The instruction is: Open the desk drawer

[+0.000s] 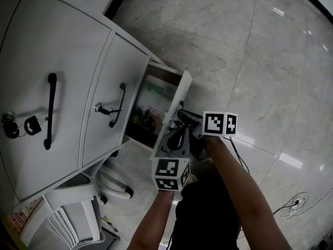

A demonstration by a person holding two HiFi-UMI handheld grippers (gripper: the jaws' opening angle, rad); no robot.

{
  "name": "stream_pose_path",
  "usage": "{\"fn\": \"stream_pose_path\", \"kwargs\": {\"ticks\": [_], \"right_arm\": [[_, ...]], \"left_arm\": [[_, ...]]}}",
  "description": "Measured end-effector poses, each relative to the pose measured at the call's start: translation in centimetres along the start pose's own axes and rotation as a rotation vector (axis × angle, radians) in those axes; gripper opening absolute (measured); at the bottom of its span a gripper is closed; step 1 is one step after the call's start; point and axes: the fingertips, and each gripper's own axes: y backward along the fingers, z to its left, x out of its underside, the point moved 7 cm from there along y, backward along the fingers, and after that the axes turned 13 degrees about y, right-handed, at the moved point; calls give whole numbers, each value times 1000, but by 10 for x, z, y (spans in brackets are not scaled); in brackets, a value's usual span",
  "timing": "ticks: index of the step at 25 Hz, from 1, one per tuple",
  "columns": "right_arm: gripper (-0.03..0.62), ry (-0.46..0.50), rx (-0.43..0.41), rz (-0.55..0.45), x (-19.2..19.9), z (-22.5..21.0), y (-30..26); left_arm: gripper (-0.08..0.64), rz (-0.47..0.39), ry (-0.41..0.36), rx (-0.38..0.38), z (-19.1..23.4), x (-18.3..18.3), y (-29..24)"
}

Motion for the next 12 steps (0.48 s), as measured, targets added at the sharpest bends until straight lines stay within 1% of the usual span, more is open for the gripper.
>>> {"fn": "stream_pose_path", "kwargs": {"ticks": [6, 9, 11, 12], "right_arm": [[23, 17, 18, 12, 5, -6, 22], [24, 17, 32, 13, 6, -6, 29], [23, 12, 41, 7, 7, -5, 36], [23, 7, 48, 4, 8, -5, 41]], "left_arm": [[9, 24, 19, 4, -18, 14, -2], [9, 36, 24, 20, -24, 15, -1], [9, 50, 2, 37, -30, 16, 2], [9, 59, -21, 49, -35, 16, 4]]}}
